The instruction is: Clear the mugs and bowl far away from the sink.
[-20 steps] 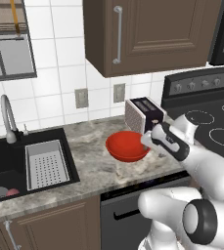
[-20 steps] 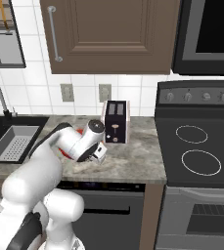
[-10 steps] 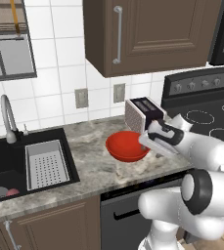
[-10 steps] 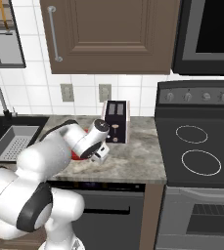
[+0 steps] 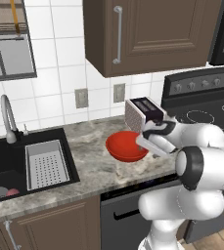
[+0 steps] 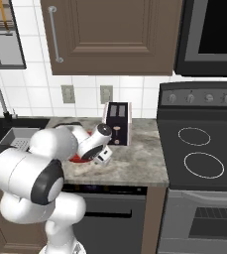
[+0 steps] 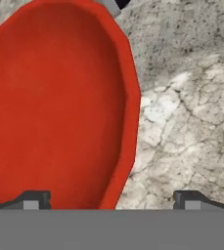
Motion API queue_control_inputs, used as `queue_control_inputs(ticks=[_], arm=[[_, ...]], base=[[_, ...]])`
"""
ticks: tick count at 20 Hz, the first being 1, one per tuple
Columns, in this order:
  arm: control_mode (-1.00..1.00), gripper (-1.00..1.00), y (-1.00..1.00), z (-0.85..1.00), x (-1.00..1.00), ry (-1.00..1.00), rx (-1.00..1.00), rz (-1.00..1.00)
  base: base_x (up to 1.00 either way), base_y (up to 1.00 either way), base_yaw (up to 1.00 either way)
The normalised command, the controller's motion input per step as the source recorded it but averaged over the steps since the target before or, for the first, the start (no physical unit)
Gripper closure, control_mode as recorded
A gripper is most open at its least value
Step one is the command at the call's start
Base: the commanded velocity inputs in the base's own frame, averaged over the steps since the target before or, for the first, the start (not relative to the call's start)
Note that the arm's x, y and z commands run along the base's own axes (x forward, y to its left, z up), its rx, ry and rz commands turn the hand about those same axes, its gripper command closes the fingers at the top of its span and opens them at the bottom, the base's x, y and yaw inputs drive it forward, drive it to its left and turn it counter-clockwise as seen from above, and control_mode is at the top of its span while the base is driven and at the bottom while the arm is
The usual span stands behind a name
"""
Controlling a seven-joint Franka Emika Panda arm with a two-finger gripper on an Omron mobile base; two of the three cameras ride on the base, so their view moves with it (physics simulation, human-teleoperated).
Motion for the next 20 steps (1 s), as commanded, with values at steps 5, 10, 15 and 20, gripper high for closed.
queue_control_inputs(ticks=[5,10,15,20], arm=[[-1.00,-1.00,0.00,-0.18,0.37,0.00,0.00,0.00],[-1.00,1.00,0.00,-0.23,0.33,0.00,0.00,0.00],[-1.00,1.00,0.03,-0.25,0.18,0.01,0.00,0.00],[-1.00,1.00,0.00,-0.09,0.06,0.00,0.00,0.00]], base=[[0.00,0.00,0.00],[0.00,0.00,0.00],[0.00,0.00,0.00],[0.00,0.00,0.00]])
